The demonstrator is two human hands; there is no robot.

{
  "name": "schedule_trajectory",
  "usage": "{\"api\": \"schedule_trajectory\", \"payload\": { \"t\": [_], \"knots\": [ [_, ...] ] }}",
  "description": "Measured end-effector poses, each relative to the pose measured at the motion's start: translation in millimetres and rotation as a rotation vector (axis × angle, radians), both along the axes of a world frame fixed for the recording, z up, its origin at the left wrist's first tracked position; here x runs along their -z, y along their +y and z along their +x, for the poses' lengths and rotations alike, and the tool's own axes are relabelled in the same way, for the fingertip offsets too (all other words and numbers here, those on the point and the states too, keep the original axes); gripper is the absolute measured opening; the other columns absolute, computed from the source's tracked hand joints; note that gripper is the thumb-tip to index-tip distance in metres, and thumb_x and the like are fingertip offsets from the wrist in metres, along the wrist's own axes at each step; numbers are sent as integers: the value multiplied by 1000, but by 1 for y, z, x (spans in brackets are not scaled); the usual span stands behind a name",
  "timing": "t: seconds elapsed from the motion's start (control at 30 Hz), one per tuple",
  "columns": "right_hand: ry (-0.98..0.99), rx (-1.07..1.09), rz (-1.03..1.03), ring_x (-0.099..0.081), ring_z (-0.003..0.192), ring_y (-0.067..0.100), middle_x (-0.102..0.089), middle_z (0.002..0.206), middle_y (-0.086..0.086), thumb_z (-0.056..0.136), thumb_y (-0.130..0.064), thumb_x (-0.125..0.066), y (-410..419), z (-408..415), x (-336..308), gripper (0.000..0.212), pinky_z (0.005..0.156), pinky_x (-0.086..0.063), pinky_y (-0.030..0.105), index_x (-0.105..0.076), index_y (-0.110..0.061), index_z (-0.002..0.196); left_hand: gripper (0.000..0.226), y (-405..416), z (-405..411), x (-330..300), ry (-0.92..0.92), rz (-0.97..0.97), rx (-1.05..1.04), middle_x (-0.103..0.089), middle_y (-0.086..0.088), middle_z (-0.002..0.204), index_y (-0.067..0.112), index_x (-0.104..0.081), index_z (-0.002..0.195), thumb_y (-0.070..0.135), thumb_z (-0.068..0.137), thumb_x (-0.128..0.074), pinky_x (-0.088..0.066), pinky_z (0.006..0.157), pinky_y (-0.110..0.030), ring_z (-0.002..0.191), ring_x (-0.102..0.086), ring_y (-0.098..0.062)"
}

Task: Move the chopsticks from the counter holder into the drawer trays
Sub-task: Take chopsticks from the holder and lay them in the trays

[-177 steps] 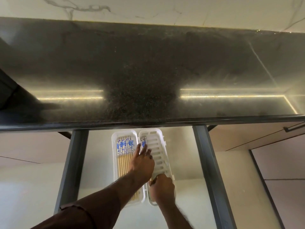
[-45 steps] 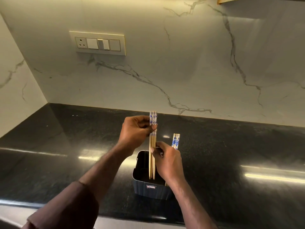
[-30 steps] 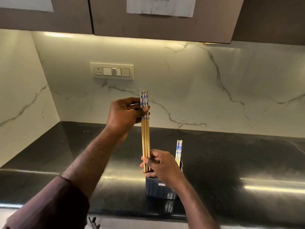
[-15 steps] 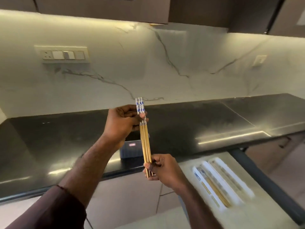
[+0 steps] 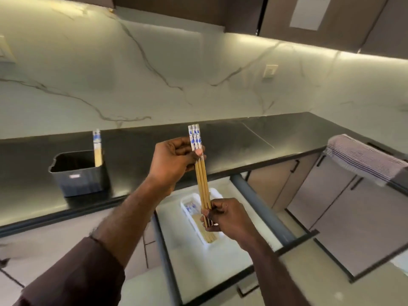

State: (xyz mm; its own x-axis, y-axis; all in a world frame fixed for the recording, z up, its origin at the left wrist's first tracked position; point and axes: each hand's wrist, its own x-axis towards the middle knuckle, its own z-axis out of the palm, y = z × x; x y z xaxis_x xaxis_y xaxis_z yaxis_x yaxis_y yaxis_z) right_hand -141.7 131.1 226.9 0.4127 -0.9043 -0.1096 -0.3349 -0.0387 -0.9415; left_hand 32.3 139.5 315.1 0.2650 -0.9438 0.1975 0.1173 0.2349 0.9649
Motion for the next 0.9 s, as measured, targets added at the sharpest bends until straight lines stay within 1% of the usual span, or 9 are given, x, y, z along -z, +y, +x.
{"api": "schedule_trajectory", "payload": {
  "t": [0.07, 0.13, 0.27, 0.4, 0.5, 0.63, 0.7, 0.8, 0.9],
  "knots": [
    [6, 19, 12, -72, 73, 21, -73, 75, 9, 90, -12, -68, -11, -41, 3, 8, 71, -63, 39, -74, -9, 86, 22, -12, -41, 10, -19, 23, -2, -76, -11, 93, 9, -69, 104, 3, 82, -70, -60, 75, -34, 86, -74, -24],
    [28, 23, 28, -73, 73, 22, -74, 77, 10, 91, -13, -67, -21, -73, 6, 9, 71, -63, 39, -74, -8, 87, 20, -23, -73, 22, -36, 48, -1, -76, -11, 91, 10, -70, 101, 4, 82, -72, -60, 74, -35, 85, -74, -25],
    [107, 32, 17, -74, 73, 21, -75, 78, 7, 91, -16, -66, -46, -117, 14, 9, 69, -63, 38, -75, -11, 91, 18, -45, -119, 51, -94, 120, 0, -77, -5, 88, 12, -71, 99, 4, 83, -70, -60, 69, -27, 82, -74, -18],
    [159, 43, 50, -74, 76, 24, -75, 85, 7, 91, -18, -67, -67, -132, 26, 11, 67, -63, 36, -74, -10, 91, 16, -71, -140, 80, -132, 208, -25, -76, -3, 85, 11, -72, 98, 5, 84, -70, -60, 66, -27, 80, -75, -18],
    [194, 23, 102, -73, 78, 27, -74, 88, 8, 91, -18, -67, -85, -136, 39, 13, 69, -63, 38, -74, -7, 92, 17, -93, -147, 102, -165, 281, -64, -75, -5, 88, 10, -71, 101, 7, 85, -70, -60, 67, -27, 78, -75, -16],
    [297, -12, 163, -73, 82, 29, -74, 99, 12, 91, -19, -67, -116, -137, 66, 19, 74, -62, 41, -72, -5, 102, 17, -124, -147, 142, -197, 391, -93, -75, -4, 90, 9, -72, 101, 9, 84, -70, -61, 70, -27, 76, -75, -14],
    [328, 3, 224, -74, 79, 29, -75, 96, 13, 89, -18, -69, -135, -137, 84, 17, 71, -63, 41, -73, -6, 100, 16, -142, -146, 165, -189, 458, -96, -75, -3, 89, 10, -72, 100, 8, 85, -70, -60, 67, -25, 75, -75, -13],
    [368, 27, 344, -74, 65, 22, -76, 85, 12, 88, -17, -70, -164, -133, 113, 16, 61, -63, 36, -73, -5, 98, 12, -168, -143, 202, -147, 560, -97, -75, 2, 79, 12, -71, 95, 6, 85, -70, -56, 56, -18, 71, -74, -11],
    [410, 48, 463, -72, 54, 17, -74, 71, 9, 85, -13, -72, -192, -129, 144, 11, 57, -63, 37, -74, -5, 91, 13, -193, -141, 240, -121, 654, -106, -75, 2, 74, 9, -71, 95, 3, 83, -71, -55, 53, -18, 68, -74, -12]
  ]
}}
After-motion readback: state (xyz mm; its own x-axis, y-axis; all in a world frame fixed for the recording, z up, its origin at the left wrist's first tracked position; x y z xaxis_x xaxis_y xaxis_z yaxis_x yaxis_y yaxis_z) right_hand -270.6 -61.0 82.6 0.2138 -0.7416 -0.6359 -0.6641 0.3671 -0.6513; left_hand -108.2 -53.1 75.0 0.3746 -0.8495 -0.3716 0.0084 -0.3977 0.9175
